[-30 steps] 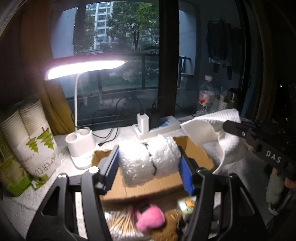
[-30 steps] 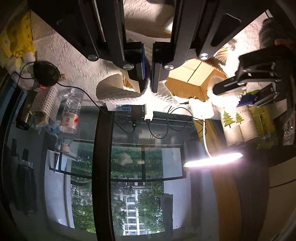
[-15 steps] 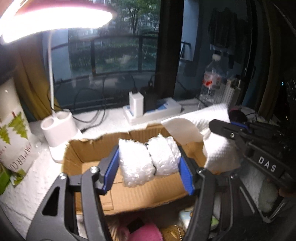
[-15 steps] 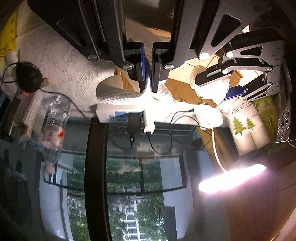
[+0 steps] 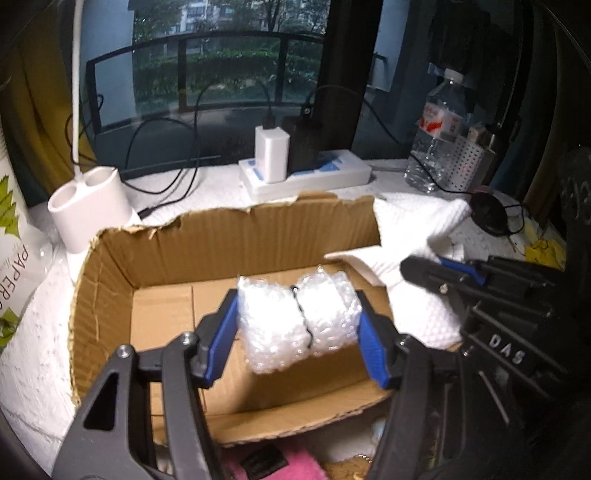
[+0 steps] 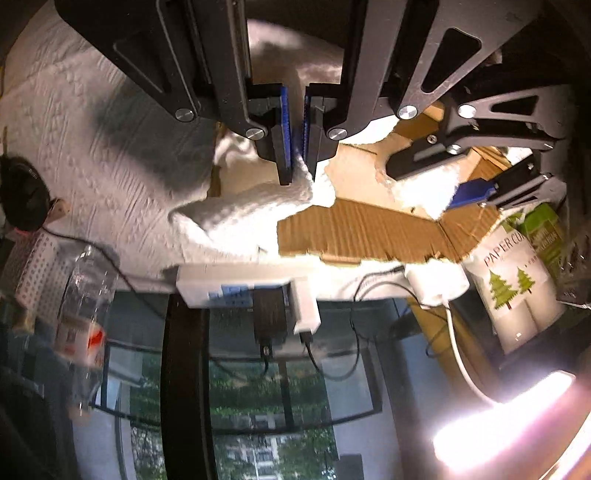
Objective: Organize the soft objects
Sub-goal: 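Open the left gripper to drop the bubble wrap while the right releases the towel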
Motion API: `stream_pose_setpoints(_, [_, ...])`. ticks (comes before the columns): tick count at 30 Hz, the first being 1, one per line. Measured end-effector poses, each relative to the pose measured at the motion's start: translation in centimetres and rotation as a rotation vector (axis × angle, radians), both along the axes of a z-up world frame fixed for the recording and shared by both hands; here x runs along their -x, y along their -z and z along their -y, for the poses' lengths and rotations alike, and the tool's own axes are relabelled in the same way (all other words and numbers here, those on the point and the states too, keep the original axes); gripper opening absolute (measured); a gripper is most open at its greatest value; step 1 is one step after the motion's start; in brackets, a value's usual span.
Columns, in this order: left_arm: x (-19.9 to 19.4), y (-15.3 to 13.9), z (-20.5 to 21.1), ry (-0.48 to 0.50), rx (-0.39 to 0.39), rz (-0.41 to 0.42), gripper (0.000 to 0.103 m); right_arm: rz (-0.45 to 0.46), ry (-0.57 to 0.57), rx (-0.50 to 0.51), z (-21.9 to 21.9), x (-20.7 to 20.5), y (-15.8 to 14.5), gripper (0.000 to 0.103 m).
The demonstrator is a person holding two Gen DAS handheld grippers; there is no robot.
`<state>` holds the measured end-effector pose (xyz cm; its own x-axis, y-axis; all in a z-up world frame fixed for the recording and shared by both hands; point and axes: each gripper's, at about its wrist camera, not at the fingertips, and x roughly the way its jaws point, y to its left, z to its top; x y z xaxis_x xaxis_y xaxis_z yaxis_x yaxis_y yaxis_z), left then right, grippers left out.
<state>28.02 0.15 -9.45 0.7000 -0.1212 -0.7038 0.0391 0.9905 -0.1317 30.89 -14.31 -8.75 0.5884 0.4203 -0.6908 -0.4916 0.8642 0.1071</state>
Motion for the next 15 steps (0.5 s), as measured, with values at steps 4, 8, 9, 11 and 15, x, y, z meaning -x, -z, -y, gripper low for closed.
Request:
stream_pose_setpoints(4, [0.0, 0.1, -0.6, -0.021, 0.01, -0.017, 0.065, -0.011, 0.005, -0.007, 0.1, 0.1, 0.0, 0.007])
stream_pose_setpoints(8, [0.2, -0.3, -0.7, -0.031, 0.009, -0.015, 0.074, -0.019, 0.015, -0.008, 0.3, 0.3, -0.5, 0.017])
stream_pose_setpoints(9, [0.3, -0.4, -0.7, -0.033, 0.006, -0.014, 0.075, -0.018, 0.011, 0.002, 0.2, 0.5, -0.7, 0.025])
stream_pose_setpoints(11, [0.6, -0.7, -0.7, -0.034, 0.002, -0.007, 0.077, 0.007, 0.017, 0.026, 0.1, 1.1, -1.2, 0.037])
stream_pose_setpoints(15, [1.5, -1.6, -0.9, -0.051, -0.002, 0.021, 0.082, 0.032, 0.029, 0.024, 0.5, 2.1, -2.3, 0.048])
